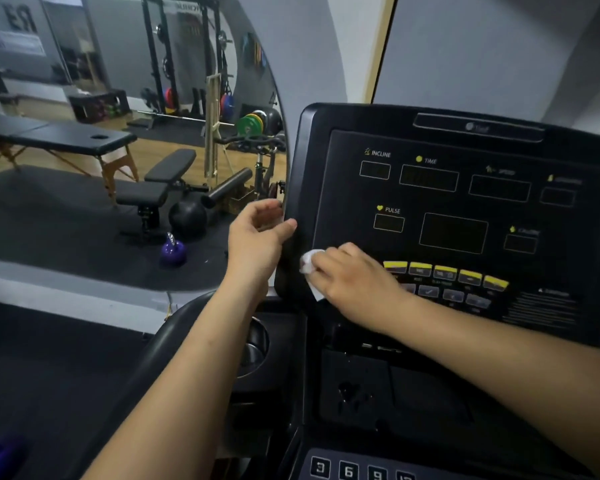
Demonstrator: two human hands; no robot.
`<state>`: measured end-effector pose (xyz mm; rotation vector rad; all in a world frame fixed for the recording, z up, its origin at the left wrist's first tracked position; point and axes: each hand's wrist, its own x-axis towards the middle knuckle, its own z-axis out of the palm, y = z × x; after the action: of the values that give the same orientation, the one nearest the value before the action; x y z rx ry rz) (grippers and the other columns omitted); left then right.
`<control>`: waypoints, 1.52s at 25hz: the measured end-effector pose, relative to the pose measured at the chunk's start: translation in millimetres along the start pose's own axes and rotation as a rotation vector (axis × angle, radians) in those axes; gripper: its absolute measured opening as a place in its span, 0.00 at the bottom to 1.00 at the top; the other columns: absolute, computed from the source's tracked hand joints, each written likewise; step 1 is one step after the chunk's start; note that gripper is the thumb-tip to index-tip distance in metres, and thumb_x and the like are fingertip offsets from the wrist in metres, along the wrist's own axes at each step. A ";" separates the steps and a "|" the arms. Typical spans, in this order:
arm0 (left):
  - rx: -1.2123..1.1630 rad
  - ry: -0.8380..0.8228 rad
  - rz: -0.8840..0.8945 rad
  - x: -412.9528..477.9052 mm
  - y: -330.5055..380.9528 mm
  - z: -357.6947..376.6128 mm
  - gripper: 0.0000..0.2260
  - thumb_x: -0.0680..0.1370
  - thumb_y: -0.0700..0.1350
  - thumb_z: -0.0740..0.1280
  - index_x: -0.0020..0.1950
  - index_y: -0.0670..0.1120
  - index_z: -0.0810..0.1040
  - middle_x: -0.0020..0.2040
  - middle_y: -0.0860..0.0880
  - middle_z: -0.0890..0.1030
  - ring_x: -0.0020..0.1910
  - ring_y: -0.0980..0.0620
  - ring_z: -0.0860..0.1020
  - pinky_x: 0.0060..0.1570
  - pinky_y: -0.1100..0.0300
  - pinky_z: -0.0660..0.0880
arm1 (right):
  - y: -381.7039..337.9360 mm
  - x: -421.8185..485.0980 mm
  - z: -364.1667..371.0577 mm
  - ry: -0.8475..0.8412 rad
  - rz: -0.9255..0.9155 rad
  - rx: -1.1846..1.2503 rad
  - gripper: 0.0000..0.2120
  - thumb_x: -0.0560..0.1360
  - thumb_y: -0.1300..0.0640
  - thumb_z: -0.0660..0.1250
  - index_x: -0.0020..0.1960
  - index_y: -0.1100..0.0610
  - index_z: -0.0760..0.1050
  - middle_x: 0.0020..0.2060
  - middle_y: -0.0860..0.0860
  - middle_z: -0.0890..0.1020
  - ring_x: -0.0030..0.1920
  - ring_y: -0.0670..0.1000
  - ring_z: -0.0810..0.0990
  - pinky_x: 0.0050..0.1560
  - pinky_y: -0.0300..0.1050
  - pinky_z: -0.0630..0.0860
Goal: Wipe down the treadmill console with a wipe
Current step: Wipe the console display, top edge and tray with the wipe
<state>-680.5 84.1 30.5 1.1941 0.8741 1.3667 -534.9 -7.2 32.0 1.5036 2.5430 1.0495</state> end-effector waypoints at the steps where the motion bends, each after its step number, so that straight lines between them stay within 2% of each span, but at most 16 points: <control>1: 0.005 -0.004 0.026 5.7 6.4 4.7 0.13 0.74 0.36 0.73 0.52 0.52 0.79 0.55 0.47 0.83 0.56 0.49 0.81 0.58 0.55 0.78 | 7.4 1.4 -1.6 0.006 0.004 -0.020 0.17 0.73 0.62 0.55 0.51 0.60 0.81 0.44 0.55 0.80 0.39 0.56 0.78 0.39 0.48 0.74; 4: 0.096 -0.005 0.110 21.2 22.5 28.0 0.12 0.76 0.39 0.71 0.57 0.52 0.78 0.56 0.53 0.81 0.58 0.53 0.79 0.60 0.58 0.76 | 60.8 36.7 -19.1 0.092 0.224 -0.087 0.22 0.74 0.61 0.51 0.61 0.62 0.77 0.51 0.60 0.78 0.47 0.61 0.78 0.46 0.54 0.72; 6: 0.204 0.019 0.205 27.2 26.6 46.2 0.16 0.77 0.42 0.69 0.63 0.53 0.75 0.61 0.54 0.79 0.61 0.55 0.77 0.65 0.55 0.74 | 99.5 63.2 -33.7 0.056 0.378 -0.095 0.21 0.76 0.63 0.53 0.67 0.60 0.71 0.57 0.60 0.74 0.54 0.62 0.74 0.52 0.56 0.68; 8: 0.364 0.035 0.316 28.2 21.9 60.3 0.22 0.78 0.46 0.66 0.72 0.54 0.68 0.69 0.52 0.74 0.67 0.52 0.73 0.67 0.54 0.70 | 115.2 77.3 -40.9 0.065 0.467 -0.067 0.22 0.76 0.62 0.51 0.66 0.57 0.73 0.57 0.58 0.73 0.56 0.60 0.72 0.54 0.54 0.66; 10: 0.592 0.087 0.381 25.7 9.9 68.4 0.25 0.80 0.51 0.61 0.77 0.58 0.58 0.74 0.51 0.69 0.68 0.48 0.72 0.62 0.51 0.69 | 106.8 76.3 -38.7 0.090 0.491 -0.023 0.27 0.73 0.58 0.44 0.64 0.57 0.75 0.58 0.57 0.74 0.56 0.59 0.72 0.54 0.54 0.67; 11: 0.681 0.114 0.402 24.7 3.4 69.8 0.26 0.81 0.53 0.59 0.78 0.58 0.55 0.75 0.50 0.68 0.68 0.45 0.73 0.59 0.49 0.71 | 95.2 71.2 -32.9 0.110 0.468 -0.018 0.27 0.73 0.57 0.44 0.63 0.58 0.76 0.58 0.57 0.75 0.55 0.59 0.74 0.53 0.54 0.68; 14: 0.781 0.143 0.438 27.8 -6.6 72.2 0.26 0.82 0.54 0.55 0.79 0.58 0.51 0.74 0.47 0.67 0.65 0.42 0.74 0.53 0.46 0.73 | 67.8 54.1 -15.9 0.263 0.405 -0.002 0.17 0.74 0.58 0.55 0.53 0.57 0.81 0.49 0.53 0.81 0.45 0.56 0.79 0.44 0.50 0.73; 16: 0.803 0.173 0.438 28.8 -8.5 73.1 0.26 0.82 0.55 0.53 0.79 0.58 0.51 0.73 0.46 0.67 0.65 0.42 0.74 0.52 0.46 0.73 | 68.5 53.4 -10.6 0.313 0.431 -0.005 0.16 0.74 0.58 0.57 0.53 0.57 0.81 0.47 0.52 0.81 0.42 0.55 0.79 0.41 0.49 0.73; 18: 0.820 0.182 0.457 27.2 -9.5 74.0 0.25 0.82 0.55 0.51 0.79 0.58 0.51 0.72 0.45 0.68 0.64 0.42 0.74 0.51 0.46 0.73 | 80.1 57.7 -13.0 0.331 0.533 -0.029 0.17 0.73 0.60 0.57 0.57 0.59 0.80 0.49 0.56 0.80 0.43 0.58 0.78 0.40 0.50 0.72; 21: 0.835 0.194 0.479 26.2 -10.1 73.8 0.25 0.81 0.56 0.50 0.79 0.57 0.51 0.71 0.45 0.69 0.63 0.41 0.75 0.51 0.46 0.73 | 111.9 64.4 -21.8 0.286 0.789 -0.013 0.21 0.72 0.64 0.65 0.65 0.60 0.73 0.55 0.58 0.76 0.51 0.60 0.76 0.45 0.52 0.68; 25: 0.848 0.205 0.477 25.7 -11.4 72.4 0.25 0.81 0.57 0.48 0.79 0.58 0.50 0.71 0.46 0.70 0.64 0.42 0.74 0.51 0.46 0.74 | 148.3 65.9 -28.9 0.201 0.977 -0.052 0.21 0.74 0.60 0.65 0.67 0.55 0.71 0.56 0.57 0.73 0.56 0.58 0.71 0.51 0.53 0.65; 27: 0.860 0.207 0.480 25.5 -11.0 72.8 0.25 0.81 0.56 0.49 0.79 0.58 0.51 0.70 0.46 0.70 0.64 0.43 0.74 0.51 0.46 0.74 | 140.7 78.0 -29.5 0.224 0.929 -0.046 0.21 0.75 0.60 0.63 0.68 0.56 0.70 0.58 0.57 0.72 0.58 0.59 0.71 0.52 0.53 0.65; 30: 0.876 0.188 0.442 26.7 -10.8 73.0 0.25 0.82 0.54 0.52 0.79 0.55 0.54 0.70 0.46 0.70 0.63 0.42 0.75 0.50 0.46 0.74 | 103.3 110.5 -28.4 0.236 0.702 0.051 0.26 0.75 0.58 0.50 0.72 0.58 0.65 0.63 0.57 0.72 0.61 0.59 0.70 0.54 0.53 0.64; 31: 0.879 0.176 0.427 27.5 -11.6 72.2 0.24 0.81 0.53 0.54 0.78 0.53 0.57 0.69 0.46 0.70 0.61 0.41 0.75 0.48 0.47 0.73 | 91.6 120.1 -27.0 0.217 0.631 0.054 0.27 0.76 0.56 0.48 0.74 0.58 0.62 0.64 0.57 0.71 0.61 0.58 0.70 0.55 0.53 0.64; 34: 0.867 0.164 0.425 26.8 -11.7 71.6 0.22 0.81 0.53 0.55 0.75 0.53 0.58 0.67 0.46 0.70 0.57 0.39 0.77 0.44 0.48 0.72 | 87.8 121.7 -23.2 0.200 0.562 0.037 0.27 0.77 0.54 0.59 0.75 0.56 0.61 0.63 0.55 0.72 0.61 0.57 0.70 0.54 0.52 0.64; 38: 0.865 0.188 0.456 25.5 -8.3 73.9 0.25 0.81 0.56 0.51 0.79 0.57 0.52 0.68 0.46 0.70 0.58 0.41 0.76 0.45 0.48 0.73 | 121.0 73.1 -24.5 0.185 0.747 0.069 0.31 0.74 0.58 0.64 0.75 0.55 0.61 0.63 0.54 0.72 0.61 0.58 0.70 0.52 0.51 0.62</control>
<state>-605.2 101.9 44.1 2.0378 1.4720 1.5157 -488.4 74.8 140.2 2.5832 2.1418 1.1909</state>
